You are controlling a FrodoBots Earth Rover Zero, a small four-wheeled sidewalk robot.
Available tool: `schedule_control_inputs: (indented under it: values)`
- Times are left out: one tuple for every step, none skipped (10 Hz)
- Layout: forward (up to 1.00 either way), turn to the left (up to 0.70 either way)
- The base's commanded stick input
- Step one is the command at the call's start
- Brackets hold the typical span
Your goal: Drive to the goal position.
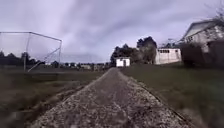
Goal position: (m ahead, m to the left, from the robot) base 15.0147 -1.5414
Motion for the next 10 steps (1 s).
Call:
schedule_control_inputs:
  values:
    - [0.70, 0.00]
    - [0.70, 0.00]
    - [0.70, 0.00]
    - [0.70, 0.00]
    - [0.70, 0.00]
    - [0.70, 0.00]
    - [0.70, 0.00]
    - [0.70, 0.00]
    - [0.70, 0.00]
    - [0.70, 0.00]
